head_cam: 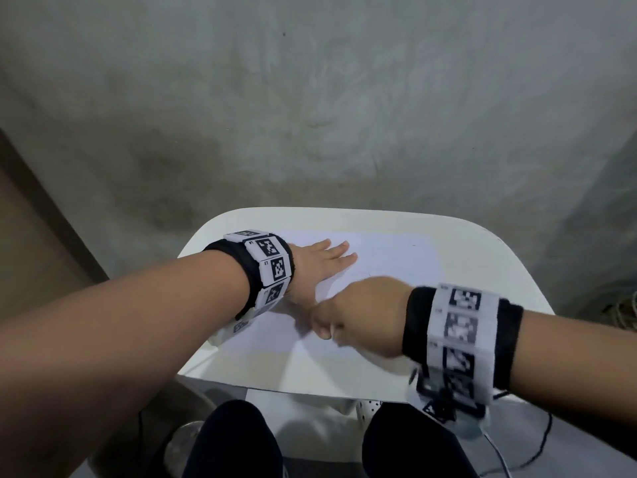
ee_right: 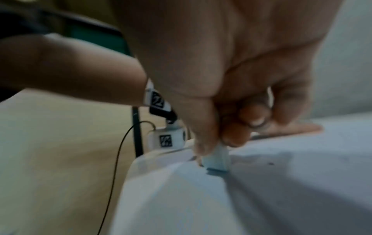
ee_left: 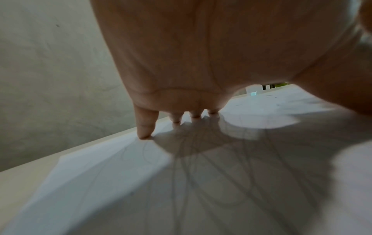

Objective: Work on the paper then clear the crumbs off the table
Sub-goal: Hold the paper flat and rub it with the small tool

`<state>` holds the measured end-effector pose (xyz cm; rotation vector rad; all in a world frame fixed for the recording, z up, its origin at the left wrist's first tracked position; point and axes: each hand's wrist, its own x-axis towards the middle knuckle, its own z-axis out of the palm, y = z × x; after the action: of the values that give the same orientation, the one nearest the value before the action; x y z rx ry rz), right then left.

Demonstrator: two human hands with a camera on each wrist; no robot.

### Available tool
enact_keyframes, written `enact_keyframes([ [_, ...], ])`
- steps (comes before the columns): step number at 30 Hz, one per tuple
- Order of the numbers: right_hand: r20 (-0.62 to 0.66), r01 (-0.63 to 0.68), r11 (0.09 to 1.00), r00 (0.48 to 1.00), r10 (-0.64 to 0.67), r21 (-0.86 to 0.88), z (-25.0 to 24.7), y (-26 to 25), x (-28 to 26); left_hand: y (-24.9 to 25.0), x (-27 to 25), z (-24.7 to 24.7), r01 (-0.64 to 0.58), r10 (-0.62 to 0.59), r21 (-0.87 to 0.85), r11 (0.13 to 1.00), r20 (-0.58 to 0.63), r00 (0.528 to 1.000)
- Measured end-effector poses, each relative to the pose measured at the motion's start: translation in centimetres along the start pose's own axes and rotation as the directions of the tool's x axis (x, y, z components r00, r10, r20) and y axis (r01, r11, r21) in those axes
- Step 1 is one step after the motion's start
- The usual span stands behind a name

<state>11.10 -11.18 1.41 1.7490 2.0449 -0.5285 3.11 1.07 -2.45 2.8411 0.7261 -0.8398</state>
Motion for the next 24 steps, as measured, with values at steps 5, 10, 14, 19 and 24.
enact_keyframes([
  [5,-0.170,-0.259,0.943,0.959,0.226,-0.210,-2.3,3.9,1.3,-0.7,-0.3,0.0,-0.037,0.037,-0.087,0.996,-0.010,0.999],
  [10,-0.053,0.017,0.996,0.998,-0.022,-0.084,-0.7,0.7,0.1,-0.3,-0.1,0.1,-0.015,0.015,-0.028,0.999,-0.005,1.000],
  [14,-0.172,-0.277,0.948,0.953,0.250,-0.156,-2.5,5.2,1.2,-0.7,-0.4,-0.1,-0.031,0.032,-0.077,0.997,0.010,0.999],
  [19,-0.011,-0.056,0.997,0.998,0.056,-0.051,-0.5,0.6,0.2,-0.1,-0.4,0.1,-0.015,0.015,-0.062,0.998,-0.006,1.000],
  [24,-0.142,-0.240,0.954,0.966,0.216,-0.181,-2.2,4.2,1.1,-0.7,-0.4,0.3,-0.034,0.032,-0.084,0.996,-0.021,0.999],
])
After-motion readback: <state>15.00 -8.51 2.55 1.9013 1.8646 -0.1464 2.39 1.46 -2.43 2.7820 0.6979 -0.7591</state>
